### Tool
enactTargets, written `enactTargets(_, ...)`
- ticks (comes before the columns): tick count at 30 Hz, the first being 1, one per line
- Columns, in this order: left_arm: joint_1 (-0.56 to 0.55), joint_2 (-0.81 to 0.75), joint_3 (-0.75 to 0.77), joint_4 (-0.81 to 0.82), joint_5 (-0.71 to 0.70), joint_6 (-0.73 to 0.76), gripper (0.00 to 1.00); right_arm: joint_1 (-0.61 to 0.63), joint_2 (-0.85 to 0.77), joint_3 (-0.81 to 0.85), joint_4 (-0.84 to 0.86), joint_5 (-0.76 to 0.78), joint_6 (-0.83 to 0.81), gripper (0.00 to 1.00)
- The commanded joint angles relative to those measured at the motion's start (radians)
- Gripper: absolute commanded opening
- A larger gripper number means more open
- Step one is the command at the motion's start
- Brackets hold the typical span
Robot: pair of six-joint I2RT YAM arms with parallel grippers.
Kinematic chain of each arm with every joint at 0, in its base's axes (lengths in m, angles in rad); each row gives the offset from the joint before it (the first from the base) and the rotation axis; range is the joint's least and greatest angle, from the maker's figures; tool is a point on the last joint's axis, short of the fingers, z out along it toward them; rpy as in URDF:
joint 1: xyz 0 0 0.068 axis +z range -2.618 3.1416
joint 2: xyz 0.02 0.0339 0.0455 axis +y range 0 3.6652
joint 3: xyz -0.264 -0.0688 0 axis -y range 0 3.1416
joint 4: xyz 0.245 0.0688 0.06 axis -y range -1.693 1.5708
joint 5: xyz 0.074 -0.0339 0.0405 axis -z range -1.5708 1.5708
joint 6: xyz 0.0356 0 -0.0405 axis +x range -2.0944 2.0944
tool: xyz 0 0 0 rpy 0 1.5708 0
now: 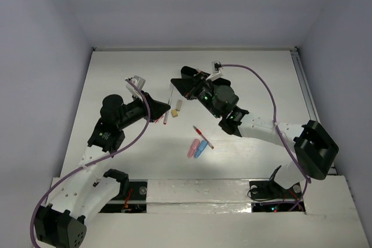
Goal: Sort the stationery into containers
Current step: Close the pen cap on the pen.
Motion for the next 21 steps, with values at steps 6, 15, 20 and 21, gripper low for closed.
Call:
enactTargets(6, -0.004, -0.013, 0.031, 0.029, -0.007, 0.013, 0.00, 0.011, -0.005, 0.025, 0.078, 0.009, -0.029, 0.00)
enactTargets(15, -0.004, -0.018, 0.030, 0.027, -0.015, 0.015, 0.00, 0.020, -0.008, 0.025, 0.073, 0.010, -0.040, 0.00)
enactTargets(20, -0.004, -0.024, 0.030, 0.029, -0.019, 0.012, 0.00, 0.029, -0.011, 0.017, 0.075, 0.015, -0.043, 0.00)
enactTargets(21, -0.004, -0.026, 0.031, 0.029, -0.022, 0.012, 0.00, 0.029, -0.012, 0.016, 0.075, 0.016, -0.043, 0.00)
